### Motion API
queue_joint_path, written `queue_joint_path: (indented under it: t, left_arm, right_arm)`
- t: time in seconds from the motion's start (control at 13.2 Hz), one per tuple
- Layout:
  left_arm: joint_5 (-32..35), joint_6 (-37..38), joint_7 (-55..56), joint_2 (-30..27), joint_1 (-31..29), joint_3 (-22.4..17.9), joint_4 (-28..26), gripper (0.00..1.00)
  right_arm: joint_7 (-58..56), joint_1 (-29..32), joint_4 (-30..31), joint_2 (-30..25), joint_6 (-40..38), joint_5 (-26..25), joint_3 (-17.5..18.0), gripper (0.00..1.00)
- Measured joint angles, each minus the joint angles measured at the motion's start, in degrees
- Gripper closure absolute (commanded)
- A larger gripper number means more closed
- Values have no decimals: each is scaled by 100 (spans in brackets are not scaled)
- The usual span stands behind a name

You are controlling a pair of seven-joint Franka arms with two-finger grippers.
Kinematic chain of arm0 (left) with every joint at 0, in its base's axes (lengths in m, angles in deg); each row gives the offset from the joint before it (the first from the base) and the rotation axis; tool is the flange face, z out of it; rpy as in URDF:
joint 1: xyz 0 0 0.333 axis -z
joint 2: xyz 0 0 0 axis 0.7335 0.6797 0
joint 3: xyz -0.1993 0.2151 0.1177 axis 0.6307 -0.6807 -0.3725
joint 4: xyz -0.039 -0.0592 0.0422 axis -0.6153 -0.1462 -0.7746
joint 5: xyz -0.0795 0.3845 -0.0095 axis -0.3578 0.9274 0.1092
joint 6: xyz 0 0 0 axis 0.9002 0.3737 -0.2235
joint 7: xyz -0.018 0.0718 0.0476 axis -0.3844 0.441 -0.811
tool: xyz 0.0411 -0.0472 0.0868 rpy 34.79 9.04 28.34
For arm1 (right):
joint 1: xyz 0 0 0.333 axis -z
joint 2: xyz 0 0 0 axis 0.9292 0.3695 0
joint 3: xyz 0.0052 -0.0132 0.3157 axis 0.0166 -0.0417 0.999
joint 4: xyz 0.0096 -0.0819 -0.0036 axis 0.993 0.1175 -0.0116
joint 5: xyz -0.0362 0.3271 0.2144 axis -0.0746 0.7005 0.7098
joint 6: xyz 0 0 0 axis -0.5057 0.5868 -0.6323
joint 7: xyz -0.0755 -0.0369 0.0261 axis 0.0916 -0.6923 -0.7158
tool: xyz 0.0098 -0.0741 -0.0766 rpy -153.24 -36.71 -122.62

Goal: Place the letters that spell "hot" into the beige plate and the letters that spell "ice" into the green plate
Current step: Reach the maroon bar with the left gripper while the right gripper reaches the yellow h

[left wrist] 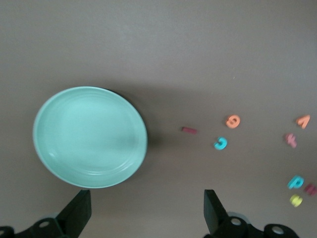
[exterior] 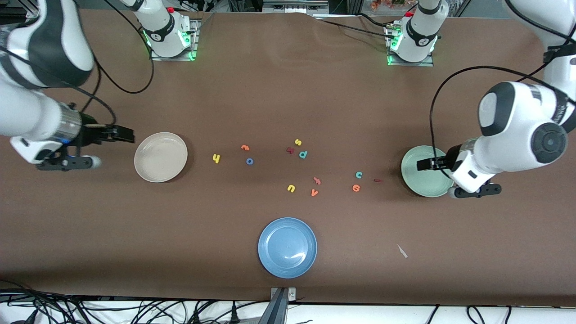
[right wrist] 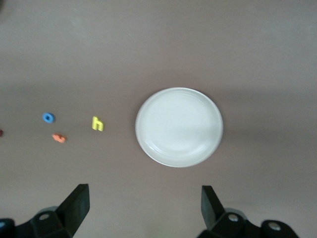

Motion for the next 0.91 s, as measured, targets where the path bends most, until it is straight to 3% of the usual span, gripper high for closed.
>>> queue_joint_path:
  t: [0.3,0.68,0.91]
  left_arm:
    - [0,-869,1399,545,422,12,-98,3]
    - [0,-2846,2049,982,543,11,-1008,10]
    - [9,-3125,2401,1217,695,12,-1133,17]
  right_arm:
    - [983,-22,676,137,1373,4,510,0]
    - [2274,-25,1350,313,2576,5,995,0]
    - [2783,-27,1488,622,3133,4,1145,0]
